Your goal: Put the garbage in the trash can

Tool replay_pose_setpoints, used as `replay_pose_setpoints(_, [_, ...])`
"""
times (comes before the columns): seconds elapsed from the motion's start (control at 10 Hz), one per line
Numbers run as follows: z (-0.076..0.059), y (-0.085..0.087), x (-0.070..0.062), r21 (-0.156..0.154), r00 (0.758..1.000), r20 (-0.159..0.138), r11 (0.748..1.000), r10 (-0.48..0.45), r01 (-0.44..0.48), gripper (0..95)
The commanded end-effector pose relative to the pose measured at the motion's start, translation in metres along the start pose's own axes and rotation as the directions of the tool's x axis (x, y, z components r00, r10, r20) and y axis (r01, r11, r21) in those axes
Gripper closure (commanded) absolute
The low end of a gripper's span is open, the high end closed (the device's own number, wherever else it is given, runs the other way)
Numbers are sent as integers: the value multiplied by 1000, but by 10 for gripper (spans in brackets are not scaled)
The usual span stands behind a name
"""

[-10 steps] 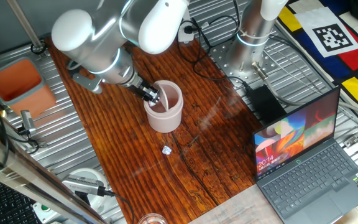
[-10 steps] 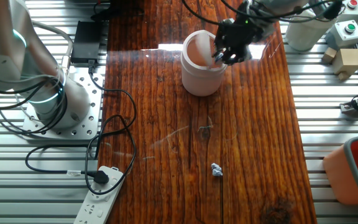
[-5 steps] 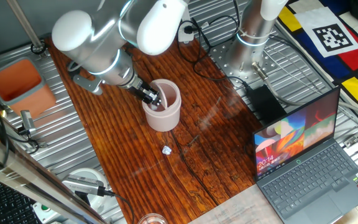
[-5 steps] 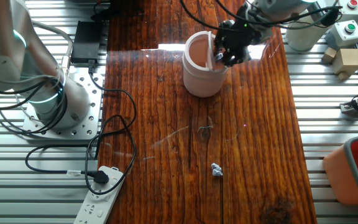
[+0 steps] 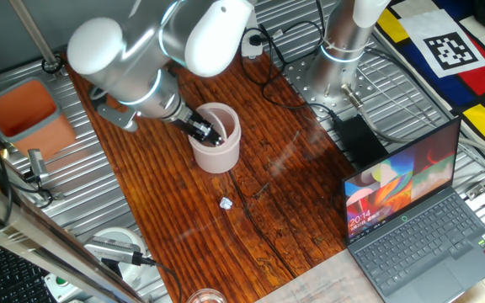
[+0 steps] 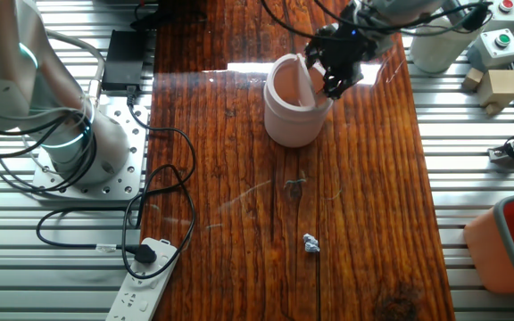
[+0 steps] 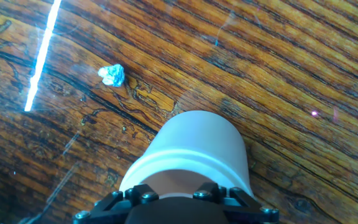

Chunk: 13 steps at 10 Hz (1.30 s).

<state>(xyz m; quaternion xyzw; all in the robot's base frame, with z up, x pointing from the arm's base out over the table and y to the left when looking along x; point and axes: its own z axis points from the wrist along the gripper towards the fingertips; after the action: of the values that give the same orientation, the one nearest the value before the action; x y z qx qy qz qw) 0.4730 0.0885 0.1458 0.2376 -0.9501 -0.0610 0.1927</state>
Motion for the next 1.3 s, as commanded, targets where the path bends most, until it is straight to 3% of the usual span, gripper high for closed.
replay_pose_setpoints(0.1, [-2,0,6,2,1000,-8,1000,2,-2,570])
replay_pose_setpoints(0.4, [-14,-1,14,9,1000,-27,1000,-1,1,570])
replay_pose_setpoints(0.5, [-20,-2,12,28,999,-36,1000,11,-10,760])
replay_pose_setpoints(0.6, [-26,-3,6,33,999,-34,999,26,-25,760])
replay_pose_setpoints(0.7, [-30,-4,2,34,999,-30,999,33,-32,950])
replay_pose_setpoints(0.8, [-38,-7,-11,24,999,-20,998,51,-51,950])
replay_pose_setpoints(1.0, [-41,-7,-27,-2,997,1,997,71,-71,950])
replay_pose_setpoints(1.1, [-39,-6,-32,-6,996,10,996,85,-85,950])
replay_pose_setpoints(1.3, [-28,5,-51,-20,989,63,991,132,-131,950])
